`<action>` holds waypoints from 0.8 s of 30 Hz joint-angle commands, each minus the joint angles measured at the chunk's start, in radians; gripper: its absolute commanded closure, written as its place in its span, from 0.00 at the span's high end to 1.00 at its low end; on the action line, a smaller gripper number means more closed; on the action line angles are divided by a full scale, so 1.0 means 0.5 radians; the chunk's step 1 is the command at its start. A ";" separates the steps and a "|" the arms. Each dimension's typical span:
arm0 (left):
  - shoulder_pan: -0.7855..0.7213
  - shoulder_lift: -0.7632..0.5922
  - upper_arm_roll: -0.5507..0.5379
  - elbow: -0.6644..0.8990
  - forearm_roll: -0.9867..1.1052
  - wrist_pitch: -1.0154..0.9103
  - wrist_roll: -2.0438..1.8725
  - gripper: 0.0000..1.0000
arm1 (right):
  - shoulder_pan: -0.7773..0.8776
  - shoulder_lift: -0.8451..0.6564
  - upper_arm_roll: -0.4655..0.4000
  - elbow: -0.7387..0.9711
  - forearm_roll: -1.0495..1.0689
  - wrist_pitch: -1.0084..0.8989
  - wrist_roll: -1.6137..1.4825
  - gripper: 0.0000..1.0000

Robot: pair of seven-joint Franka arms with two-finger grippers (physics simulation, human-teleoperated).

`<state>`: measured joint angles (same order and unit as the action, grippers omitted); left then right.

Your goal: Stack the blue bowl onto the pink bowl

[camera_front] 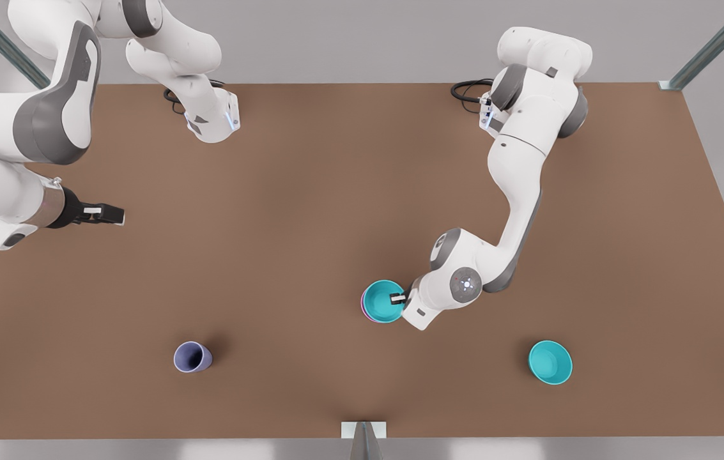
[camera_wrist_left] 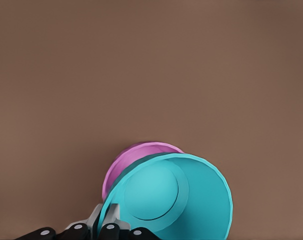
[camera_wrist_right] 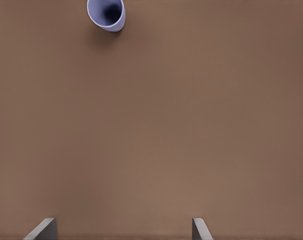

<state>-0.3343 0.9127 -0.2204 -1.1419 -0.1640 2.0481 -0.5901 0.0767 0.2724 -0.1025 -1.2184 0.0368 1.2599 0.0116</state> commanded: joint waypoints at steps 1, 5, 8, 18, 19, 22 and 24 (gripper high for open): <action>-0.003 0.006 -0.001 -0.002 -0.025 0.006 -0.265 0.21 | 0.000 -0.002 -0.001 0.001 -0.003 -0.004 -0.069 1.00; -0.003 0.025 -0.022 -0.002 -0.025 0.003 -0.265 0.21 | 0.000 -0.002 -0.001 0.001 0.000 -0.004 -0.069 1.00; -0.003 0.037 -0.025 -0.002 -0.022 0.006 -0.265 0.21 | 0.000 -0.002 -0.001 0.001 0.003 -0.004 -0.069 1.00; 0.006 0.052 -0.025 -0.002 -0.022 0.015 -0.246 0.97 | 0.000 0.001 -0.001 0.001 0.003 -0.007 -0.069 1.00; 0.015 0.046 -0.025 -0.002 -0.022 0.006 -0.246 1.00 | 0.000 0.001 -0.001 0.001 0.003 -0.007 -0.069 1.00; 0.190 -0.183 -0.019 0.004 0.036 -0.521 -0.194 1.00 | 0.000 0.001 -0.001 0.001 0.003 -0.007 -0.069 1.00; 0.463 -0.610 -0.016 0.050 0.487 -1.319 0.220 1.00 | 0.000 0.001 -0.001 0.001 0.000 -0.007 -0.069 1.00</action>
<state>-0.1355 0.6662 -0.2288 -1.1224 -0.0873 1.8117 -0.6301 0.0767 0.2743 -0.1025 -1.2184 0.0377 1.2570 -0.0142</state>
